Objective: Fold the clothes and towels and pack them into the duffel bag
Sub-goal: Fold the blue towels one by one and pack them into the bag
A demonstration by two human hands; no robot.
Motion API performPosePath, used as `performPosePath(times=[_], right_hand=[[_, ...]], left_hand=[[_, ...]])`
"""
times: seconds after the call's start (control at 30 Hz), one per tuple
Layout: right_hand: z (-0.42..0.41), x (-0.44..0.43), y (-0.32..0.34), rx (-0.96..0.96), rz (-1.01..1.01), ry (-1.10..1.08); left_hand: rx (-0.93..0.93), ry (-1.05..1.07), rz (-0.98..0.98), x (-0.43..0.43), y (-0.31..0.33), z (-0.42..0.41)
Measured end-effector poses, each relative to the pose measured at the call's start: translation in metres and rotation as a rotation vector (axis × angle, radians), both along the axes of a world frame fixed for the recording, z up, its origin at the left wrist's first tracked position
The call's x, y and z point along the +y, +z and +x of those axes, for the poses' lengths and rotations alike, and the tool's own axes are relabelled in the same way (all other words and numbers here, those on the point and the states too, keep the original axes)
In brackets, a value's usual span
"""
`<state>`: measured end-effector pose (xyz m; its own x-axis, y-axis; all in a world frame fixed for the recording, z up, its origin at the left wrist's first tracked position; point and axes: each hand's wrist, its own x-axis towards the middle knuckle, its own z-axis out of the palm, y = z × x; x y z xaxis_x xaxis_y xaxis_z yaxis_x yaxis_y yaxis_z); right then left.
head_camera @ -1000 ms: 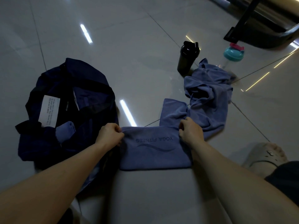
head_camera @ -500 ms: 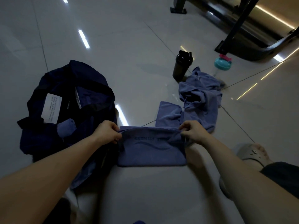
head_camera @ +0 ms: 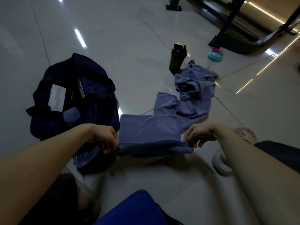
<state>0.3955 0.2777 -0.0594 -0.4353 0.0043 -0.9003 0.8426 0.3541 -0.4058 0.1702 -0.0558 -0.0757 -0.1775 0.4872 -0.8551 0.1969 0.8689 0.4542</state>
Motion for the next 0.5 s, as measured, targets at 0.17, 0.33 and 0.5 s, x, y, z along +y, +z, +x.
performPosePath(times=[0.17, 0.33, 0.5], right_hand=[[0.02, -0.013, -0.006, -0.127, -0.057, 0.059], [0.015, -0.013, 0.001, -0.076, -0.043, 0.043], [0.003, -0.003, -0.008, 0.201, 0.146, -0.203]], left_hand=[[-0.102, -0.127, -0.158, -0.007, -0.006, 0.02], [0.005, -0.154, -0.093, 0.0, 0.005, 0.009], [0.195, 0.098, 0.099, 0.012, 0.009, -0.005]])
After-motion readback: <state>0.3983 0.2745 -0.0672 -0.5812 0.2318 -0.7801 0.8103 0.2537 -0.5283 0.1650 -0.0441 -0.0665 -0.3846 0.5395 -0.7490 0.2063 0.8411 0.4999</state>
